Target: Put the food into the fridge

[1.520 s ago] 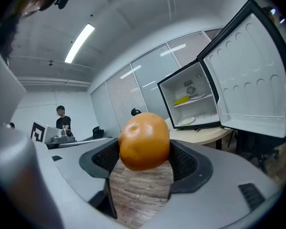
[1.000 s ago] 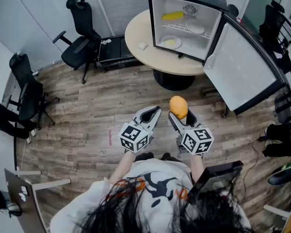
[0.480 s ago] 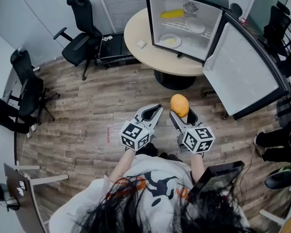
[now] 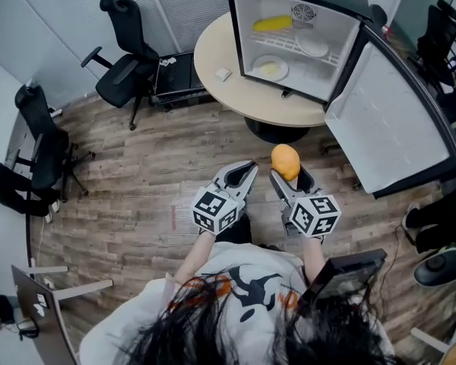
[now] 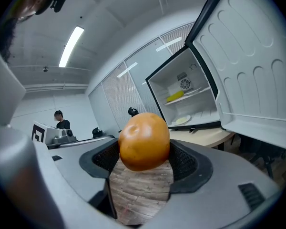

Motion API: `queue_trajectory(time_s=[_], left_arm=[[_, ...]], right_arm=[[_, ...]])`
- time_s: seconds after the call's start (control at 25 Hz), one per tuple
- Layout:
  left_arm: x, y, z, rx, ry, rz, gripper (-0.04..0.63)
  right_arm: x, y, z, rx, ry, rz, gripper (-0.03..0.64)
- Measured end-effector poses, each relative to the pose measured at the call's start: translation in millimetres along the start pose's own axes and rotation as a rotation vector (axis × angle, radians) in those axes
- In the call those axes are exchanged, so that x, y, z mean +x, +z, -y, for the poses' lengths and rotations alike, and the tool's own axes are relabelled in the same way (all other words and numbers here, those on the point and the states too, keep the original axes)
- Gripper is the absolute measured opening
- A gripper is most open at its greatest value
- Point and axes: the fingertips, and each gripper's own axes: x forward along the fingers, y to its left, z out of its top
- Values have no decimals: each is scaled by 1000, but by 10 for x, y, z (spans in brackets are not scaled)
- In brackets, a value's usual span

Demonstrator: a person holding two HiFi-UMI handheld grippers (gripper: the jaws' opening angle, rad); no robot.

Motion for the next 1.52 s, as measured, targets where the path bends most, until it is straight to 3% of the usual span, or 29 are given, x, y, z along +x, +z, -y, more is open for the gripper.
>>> queue_trajectory(time_s=[0.96, 1.2, 1.52], left_arm=[[872, 587, -2066, -5, -141, 16, 20], [1006, 502, -2246, -63, -165, 4, 20], [1227, 507, -2184, -62, -213, -11, 20]], right_arm=[[2053, 764, 258, 17, -128, 21, 336], [2086, 794, 373, 23, -183, 8, 336], [2045, 1009, 674, 21, -241, 33, 336]])
